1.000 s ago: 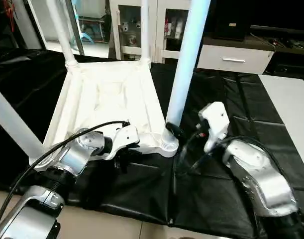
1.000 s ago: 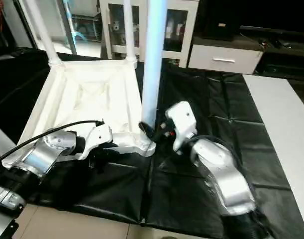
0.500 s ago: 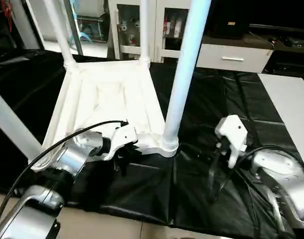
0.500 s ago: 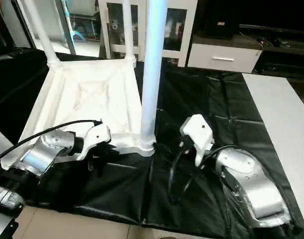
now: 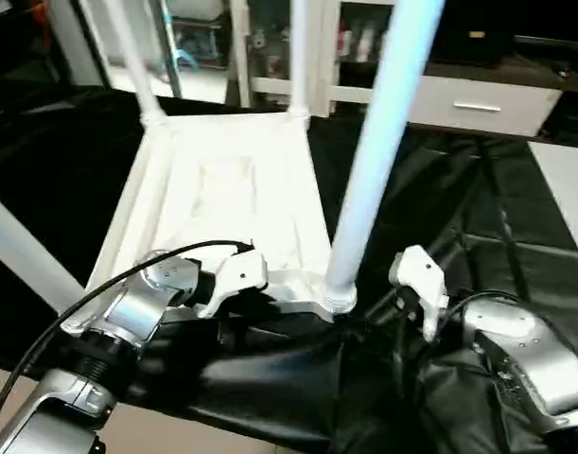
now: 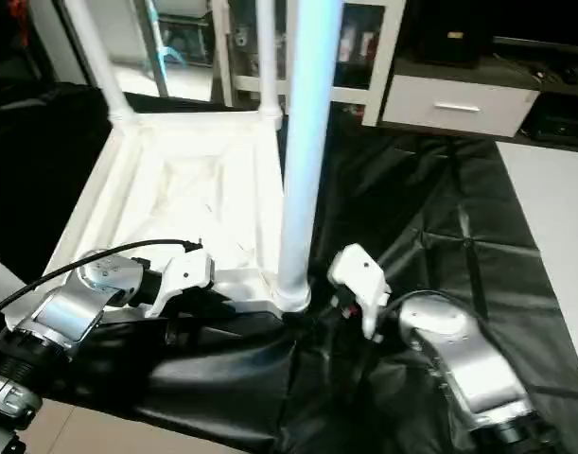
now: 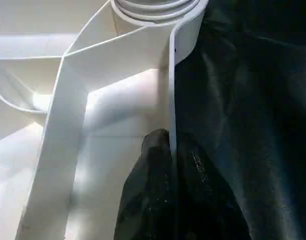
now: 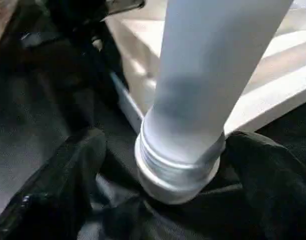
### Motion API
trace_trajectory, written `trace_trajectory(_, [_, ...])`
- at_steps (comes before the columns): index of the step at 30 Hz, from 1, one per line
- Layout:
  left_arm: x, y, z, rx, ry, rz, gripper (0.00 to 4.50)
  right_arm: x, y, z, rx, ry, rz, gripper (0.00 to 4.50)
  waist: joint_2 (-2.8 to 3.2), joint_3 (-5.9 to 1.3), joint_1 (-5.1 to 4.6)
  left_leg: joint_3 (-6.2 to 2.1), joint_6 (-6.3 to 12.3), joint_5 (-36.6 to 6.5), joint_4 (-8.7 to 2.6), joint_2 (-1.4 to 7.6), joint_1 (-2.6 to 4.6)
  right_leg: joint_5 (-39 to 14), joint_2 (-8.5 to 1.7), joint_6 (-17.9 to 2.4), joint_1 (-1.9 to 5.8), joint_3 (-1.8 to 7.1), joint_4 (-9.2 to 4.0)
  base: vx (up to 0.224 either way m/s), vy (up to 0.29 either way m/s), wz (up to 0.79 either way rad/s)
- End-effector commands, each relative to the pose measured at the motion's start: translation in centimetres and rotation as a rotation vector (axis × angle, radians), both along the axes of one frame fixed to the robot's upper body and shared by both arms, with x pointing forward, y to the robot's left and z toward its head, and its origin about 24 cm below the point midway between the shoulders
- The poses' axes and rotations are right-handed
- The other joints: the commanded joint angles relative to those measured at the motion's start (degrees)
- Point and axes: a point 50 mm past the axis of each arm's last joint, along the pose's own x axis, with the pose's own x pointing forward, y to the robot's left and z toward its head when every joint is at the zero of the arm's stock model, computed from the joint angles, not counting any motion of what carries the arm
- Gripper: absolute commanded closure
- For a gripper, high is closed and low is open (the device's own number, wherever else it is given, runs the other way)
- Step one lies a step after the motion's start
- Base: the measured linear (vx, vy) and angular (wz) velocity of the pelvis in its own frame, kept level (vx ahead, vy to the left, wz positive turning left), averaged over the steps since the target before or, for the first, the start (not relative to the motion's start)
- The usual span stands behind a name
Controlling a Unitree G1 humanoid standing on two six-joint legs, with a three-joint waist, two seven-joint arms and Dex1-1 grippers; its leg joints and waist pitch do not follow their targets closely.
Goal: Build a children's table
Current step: Rotate leg to tighten
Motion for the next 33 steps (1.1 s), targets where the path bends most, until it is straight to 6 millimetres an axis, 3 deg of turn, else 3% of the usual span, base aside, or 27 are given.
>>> trace_trajectory(1, [-1.4, -0.5, -1.7, 0.011, 0.088, -0.061, 4.5, 0.1, 0.4, 0.5, 0.002, -0.028, 0.05, 0.04, -0.92, -2.57, 0.09, 0.13, 7.62, -4.57, -2.88, 1.89, -0.31, -1.84, -3.05, -15.38, 3.63, 2.06, -2.46, 0.0, 0.0, 0.0])
trace_trajectory(4, [-1.6, -0.6, -1.3, 0.011, 0.079, -0.092, 4.5, 0.7, 0.2, 0.3, -0.05, -0.063, 0.069, 0.04, -0.86, -2.12, -0.05, 0.09, 4.31, -9.52, -3.22, 1.92, -0.21, -10.1, -3.02, -13.92, 3.18, 2.15, -3.12, 0.0, 0.0, 0.0])
trace_trajectory(5, [-1.6, -0.7, -1.1, 0.009, 0.075, -0.102, 4.5, 1.0, 0.2, 0.4, -0.048, -0.063, 0.079, 0.04, -1.08, -2.1, 0.05, 0.09, 3.5, -11.04, -3.2, 1.96, -0.01, -12.44, -3.04, -13.16, 3.11, 2.26, -3.23, 0.0, 0.0, 0.0])
trace_trajectory(7, [-1.6, -0.8, -1.1, 0.009, 0.073, -0.103, 4.5, 1.2, 0.2, 0.6, -0.041, -0.062, 0.084, 0.04, -1.02, -2.04, 0.07, 0.11, 3.05, -11.96, -3.34, 2.04, 0.2, -13.51, -2.9, -12.8, 2.84, 2.3, -3.36, 0.0, 0.0, 0.0])
trace_trajectory(9, [-1.6, -0.8, -1.0, 0.008, 0.069, -0.104, 4.5, 1.4, 0.3, 0.8, -0.023, -0.058, 0.096, 0.04, -1.02, -2.09, 0.24, 0.24, 2.95, -12.15, -3.31, 2.02, 0.41, -13.03, -2.8, -12.71, 2.67, 2.42, -3.38, 0.0, 0.0, 0.0])
trace_trajectory(12, [-1.5, -0.8, -1.0, 0.011, 0.064, -0.103, 4.5, 1.5, 0.6, 0.7, -0.029, -0.048, 0.132, 0.04, -1.08, -2.3, 0.18, 0.11, 3.44, -10.08, -3.24, 1.92, -0.14, -9.78, -2.81, -13.04, 3.13, 2.35, -2.88, 0.0, 0.0, 0.0])
trace_trajectory(13, [-1.5, -0.8, -1.0, 0.012, 0.062, -0.102, 4.5, 1.5, 0.6, 0.5, -0.036, -0.042, 0.145, 0.04, -1.7, -2.35, 0.1, 0.17, 3.84, -9.31, -3.16, 1.89, -0.22, -8.86, -2.78, -13.14, 3.19, 2.29, -2.84, 0.0, 0.0, 0.0])
trace_trajectory(15, [-1.5, -0.7, -1.0, 0.014, 0.059, -0.099, 4.5, 1.4, 0.7, 0.3, -0.045, -0.03, 0.169, 0.04, -1.39, -2.4, 0.26, 0.17, 4.22, -8.63, -3.04, 1.83, -0.26, -8.65, -2.93, -13.29, 3.25, 2.29, -2.76, 0.0, 0.0, 0.0])
trace_trajectory(16, [-1.5, -0.7, -1.0, 0.015, 0.058, -0.098, 4.5, 1.3, 0.6, 0.2, -0.055, -0.019, 0.189, 0.04, -1.68, -2.41, 0.25, 0.17, 4.47, -8.3, -3.01, 1.83, -0.36, -8.33, -2.9, -13.2, 3.3, 2.27, -2.7, 0.0, 0.0, 0.0])
trace_trajectory(23, [-1.5, -0.5, -1.1, 0.024, 0.052, -0.088, 4.5, 1.6, 0.4, -0.2, -0.077, 0.004, 0.221, 0.04, -1.8, -2.37, 0.28, 0.09, 4.46, -8.62, -3.02, 1.82, -0.4, -10.71, -2.99, -12.69, 3.26, 2.18, -2.8, 0.0, 0.0, 0.0])
trace_trajectory(33, [-1.5, -0.3, -1.2, 0.032, 0.052, -0.078, 4.5, 1.9, 0.6, 0.0, -0.06, 0.003, 0.233, 0.93, -1.85, -2.47, 0.32, 0.13, 4.88, -7.67, -2.89, 1.81, -0.42, -8.88, -2.92, -13.15, 3.29, 2.18, -2.58, 0.0, 0.0, 0.0])
